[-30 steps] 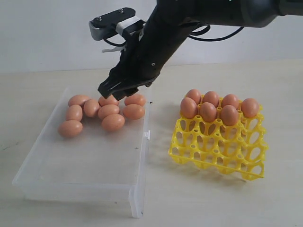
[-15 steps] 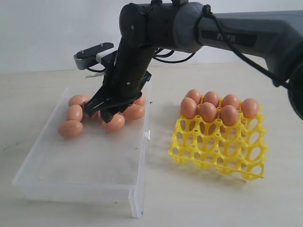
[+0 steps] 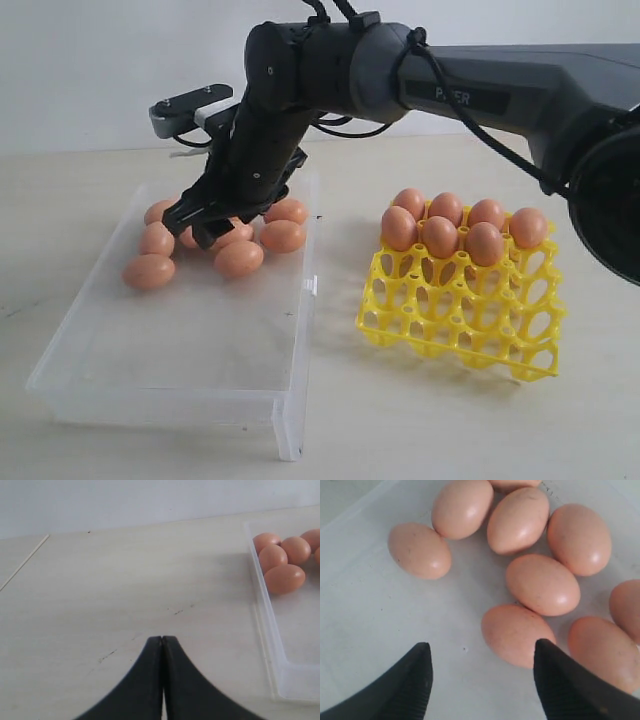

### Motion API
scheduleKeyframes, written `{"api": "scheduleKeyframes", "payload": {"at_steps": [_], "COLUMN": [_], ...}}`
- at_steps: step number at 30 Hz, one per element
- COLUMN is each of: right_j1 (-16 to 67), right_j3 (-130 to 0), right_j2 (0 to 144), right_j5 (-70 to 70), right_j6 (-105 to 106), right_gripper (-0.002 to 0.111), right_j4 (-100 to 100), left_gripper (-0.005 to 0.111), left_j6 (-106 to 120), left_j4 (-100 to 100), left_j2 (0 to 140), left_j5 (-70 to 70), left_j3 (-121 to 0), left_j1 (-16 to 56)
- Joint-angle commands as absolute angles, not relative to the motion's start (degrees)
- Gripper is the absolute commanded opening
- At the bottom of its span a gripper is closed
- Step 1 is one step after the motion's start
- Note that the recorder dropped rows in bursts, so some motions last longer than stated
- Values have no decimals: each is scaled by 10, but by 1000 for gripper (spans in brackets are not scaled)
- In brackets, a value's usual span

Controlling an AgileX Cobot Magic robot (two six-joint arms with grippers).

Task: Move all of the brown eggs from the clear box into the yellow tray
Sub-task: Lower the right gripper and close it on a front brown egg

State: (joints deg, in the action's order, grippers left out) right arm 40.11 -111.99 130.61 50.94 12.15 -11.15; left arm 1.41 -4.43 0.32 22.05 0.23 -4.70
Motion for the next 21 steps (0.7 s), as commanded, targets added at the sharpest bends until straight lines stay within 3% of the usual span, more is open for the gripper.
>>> {"api": "scheduleKeyframes", "payload": {"at_steps": [1, 21], "right_j1": [403, 413], "right_j3": [-1126, -1189], "right_j2": [1318, 1394], "right_j5": [496, 500], "right_j6": [119, 102], "right_gripper": [59, 58], "right_j4": [-115, -18], "left_gripper": [0, 0], "left_j6": [13, 13], "left_j4": [-40, -40], "left_j2": [0, 0], "left_j5": [217, 217], "left_j3": [0, 0], "left_j1": [-44, -44]}}
